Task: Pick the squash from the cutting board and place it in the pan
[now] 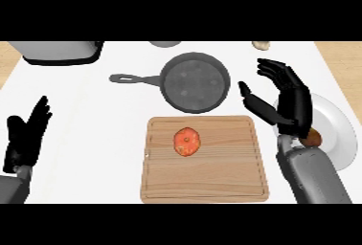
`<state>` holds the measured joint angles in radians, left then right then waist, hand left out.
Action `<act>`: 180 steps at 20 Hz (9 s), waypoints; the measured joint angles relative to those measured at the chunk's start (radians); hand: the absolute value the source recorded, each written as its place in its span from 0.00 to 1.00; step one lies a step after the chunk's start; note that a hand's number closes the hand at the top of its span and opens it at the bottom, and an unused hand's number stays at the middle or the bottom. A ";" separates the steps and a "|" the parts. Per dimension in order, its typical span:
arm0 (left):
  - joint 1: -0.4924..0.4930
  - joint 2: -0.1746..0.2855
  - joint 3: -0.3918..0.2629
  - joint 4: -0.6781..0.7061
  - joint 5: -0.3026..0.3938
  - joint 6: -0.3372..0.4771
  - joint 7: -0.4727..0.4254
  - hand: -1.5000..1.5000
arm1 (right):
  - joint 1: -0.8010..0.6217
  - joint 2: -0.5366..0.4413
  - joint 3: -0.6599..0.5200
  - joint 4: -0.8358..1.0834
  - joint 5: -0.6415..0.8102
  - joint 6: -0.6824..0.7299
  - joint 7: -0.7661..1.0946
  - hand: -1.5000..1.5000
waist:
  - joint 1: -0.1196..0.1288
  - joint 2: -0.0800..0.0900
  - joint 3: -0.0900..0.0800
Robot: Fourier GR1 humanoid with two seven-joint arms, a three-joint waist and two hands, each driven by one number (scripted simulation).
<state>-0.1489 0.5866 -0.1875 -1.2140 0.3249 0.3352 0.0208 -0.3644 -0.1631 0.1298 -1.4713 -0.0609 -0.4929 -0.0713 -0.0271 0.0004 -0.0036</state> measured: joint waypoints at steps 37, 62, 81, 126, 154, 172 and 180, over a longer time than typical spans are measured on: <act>0.000 0.024 0.003 -0.044 -0.067 -0.042 0.160 0.50 | -0.253 0.116 0.515 0.074 0.719 0.478 1.187 0.00 | 0.037 -0.003 0.002; 0.011 -0.051 0.060 -0.058 -0.165 -0.069 0.183 0.50 | -0.303 0.150 0.601 0.303 0.673 0.478 1.185 0.00 | 0.041 0.000 0.003; -0.003 -0.090 0.141 -0.041 -0.219 -0.134 0.191 0.50 | -0.315 0.156 0.626 0.497 0.669 0.419 1.124 1.00 | 0.038 0.001 0.004; 0.023 -0.119 0.173 -0.076 -0.262 -0.160 0.203 0.50 | -0.292 0.150 0.190 0.195 1.518 0.233 1.307 1.00 | 0.042 0.001 0.003; -0.064 -0.138 0.153 -0.060 -0.283 -0.204 0.193 0.50 | -0.513 0.159 -0.342 0.872 1.129 -0.391 0.951 0.00 | 0.140 0.045 0.009; -0.073 -0.160 0.162 -0.030 -0.300 -0.186 0.198 0.50 | -0.588 0.156 -0.459 1.000 0.999 -0.786 0.683 0.00 | 0.112 0.030 0.006; -0.030 -0.143 0.194 -0.026 -0.296 -0.189 0.198 0.50 | -0.504 0.158 -0.392 0.940 0.964 -0.893 0.725 0.00 | 0.062 -0.004 0.003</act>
<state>-0.1788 0.4437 0.0063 -1.2398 0.0289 0.1462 0.2190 -0.8683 -0.0053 -0.2621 -0.5311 0.9032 -1.3858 0.6534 0.0345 -0.0031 -0.0001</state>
